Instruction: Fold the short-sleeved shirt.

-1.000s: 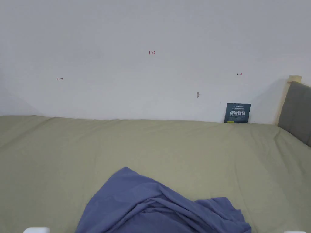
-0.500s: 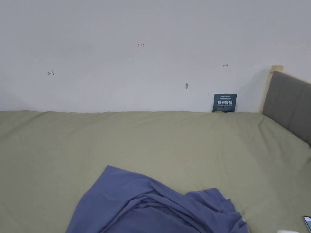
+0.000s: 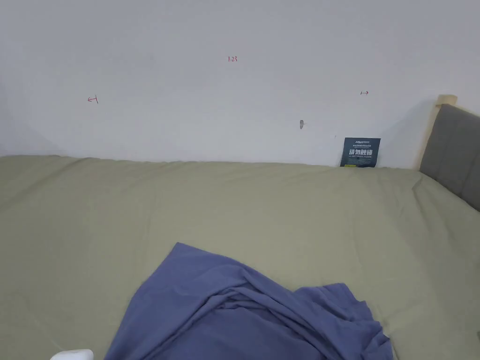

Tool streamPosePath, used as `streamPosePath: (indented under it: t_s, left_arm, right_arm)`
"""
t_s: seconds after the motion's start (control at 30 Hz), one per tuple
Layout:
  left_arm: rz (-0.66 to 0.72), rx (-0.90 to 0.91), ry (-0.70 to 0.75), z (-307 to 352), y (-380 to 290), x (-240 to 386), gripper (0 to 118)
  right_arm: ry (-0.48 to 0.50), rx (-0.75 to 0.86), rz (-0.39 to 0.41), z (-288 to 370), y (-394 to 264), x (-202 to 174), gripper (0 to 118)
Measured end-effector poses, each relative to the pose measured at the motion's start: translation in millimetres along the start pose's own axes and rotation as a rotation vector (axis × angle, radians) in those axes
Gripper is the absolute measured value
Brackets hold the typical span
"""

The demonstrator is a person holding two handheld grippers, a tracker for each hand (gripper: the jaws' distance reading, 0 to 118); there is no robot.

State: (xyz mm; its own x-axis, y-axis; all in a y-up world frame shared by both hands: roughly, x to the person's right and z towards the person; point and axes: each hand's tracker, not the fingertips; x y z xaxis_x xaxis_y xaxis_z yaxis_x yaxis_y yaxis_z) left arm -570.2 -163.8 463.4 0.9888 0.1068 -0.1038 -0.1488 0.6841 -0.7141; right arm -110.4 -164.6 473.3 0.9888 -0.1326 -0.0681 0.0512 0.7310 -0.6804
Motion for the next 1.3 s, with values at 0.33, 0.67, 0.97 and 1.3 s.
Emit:
streamPosePath:
  t_s: [0.33,0.67,0.97,1.3]
  left_arm:
    - [0.008,-0.035,-0.008,-6,-9,-10,0]
    - [-0.046,-0.015,-0.024,-41,71,-6,0]
    - [-0.112,-0.051,-0.014,-189,228,27,0]
    - [-0.175,-0.19,0.06,-336,285,68,115]
  right_arm:
    - [-0.026,0.034,-0.014,16,-3,-20,1]
    - [-0.007,-0.022,-0.008,-9,2,-16,1]
    - [-0.006,-0.058,-0.064,-45,17,0,1]
    - [-0.045,-0.099,-0.088,-80,33,20,1]
